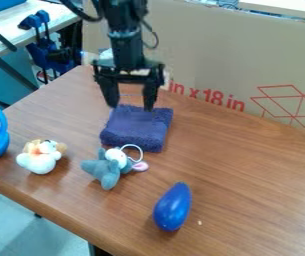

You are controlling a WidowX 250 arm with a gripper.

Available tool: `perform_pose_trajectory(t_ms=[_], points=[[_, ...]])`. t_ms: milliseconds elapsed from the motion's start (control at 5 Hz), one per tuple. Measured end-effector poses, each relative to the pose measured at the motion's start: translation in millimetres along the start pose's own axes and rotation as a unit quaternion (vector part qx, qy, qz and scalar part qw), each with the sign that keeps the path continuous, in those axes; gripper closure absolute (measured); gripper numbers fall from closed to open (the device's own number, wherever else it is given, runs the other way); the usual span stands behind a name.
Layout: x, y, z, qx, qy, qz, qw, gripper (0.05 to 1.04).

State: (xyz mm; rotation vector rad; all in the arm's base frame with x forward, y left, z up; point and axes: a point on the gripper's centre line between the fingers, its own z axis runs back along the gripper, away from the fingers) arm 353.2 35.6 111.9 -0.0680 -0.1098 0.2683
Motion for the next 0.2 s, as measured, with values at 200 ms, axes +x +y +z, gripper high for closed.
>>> perform_pose_trajectory(t_ms=[200], points=[[-27.0, -18.1, 5.6, 0.041, 0.061, -0.030, 0.9968, 0.083]])
